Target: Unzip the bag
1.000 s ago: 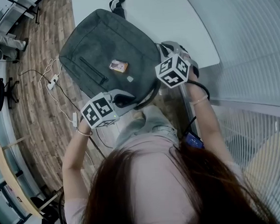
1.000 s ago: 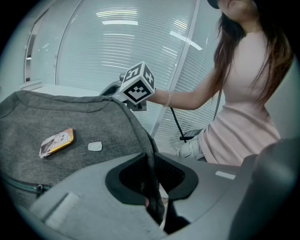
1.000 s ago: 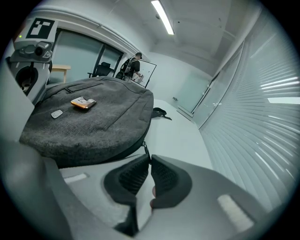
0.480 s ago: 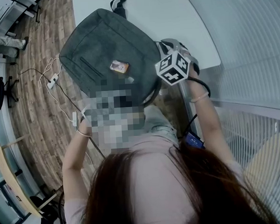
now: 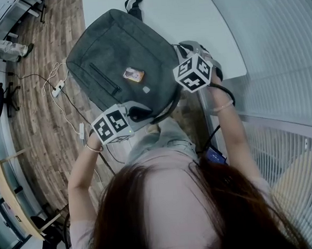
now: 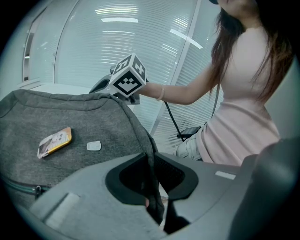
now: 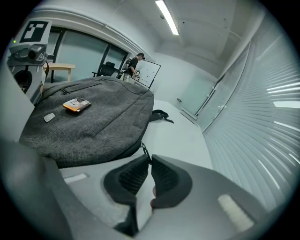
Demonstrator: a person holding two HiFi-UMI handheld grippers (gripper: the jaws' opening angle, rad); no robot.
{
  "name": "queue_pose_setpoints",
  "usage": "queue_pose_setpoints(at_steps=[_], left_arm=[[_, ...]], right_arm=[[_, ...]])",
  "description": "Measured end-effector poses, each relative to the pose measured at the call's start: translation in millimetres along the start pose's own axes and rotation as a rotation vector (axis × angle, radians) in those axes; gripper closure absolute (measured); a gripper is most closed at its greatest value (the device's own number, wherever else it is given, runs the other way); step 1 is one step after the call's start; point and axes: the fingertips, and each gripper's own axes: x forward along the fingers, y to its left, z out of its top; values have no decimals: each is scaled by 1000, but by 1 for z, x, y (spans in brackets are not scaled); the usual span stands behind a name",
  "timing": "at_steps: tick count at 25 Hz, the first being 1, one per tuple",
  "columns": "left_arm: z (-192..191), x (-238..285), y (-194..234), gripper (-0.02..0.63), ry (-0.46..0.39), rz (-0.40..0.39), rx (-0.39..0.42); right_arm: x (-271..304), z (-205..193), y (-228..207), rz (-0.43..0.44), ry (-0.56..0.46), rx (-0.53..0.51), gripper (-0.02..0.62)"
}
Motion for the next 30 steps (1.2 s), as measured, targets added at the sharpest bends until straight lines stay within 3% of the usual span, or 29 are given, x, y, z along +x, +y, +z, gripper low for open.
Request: queue_pose_setpoints(at_steps=[30], left_arm=[[3, -1, -5, 546, 18, -27, -15]], right_arm=[[22, 31, -13, 70, -11, -26, 569]])
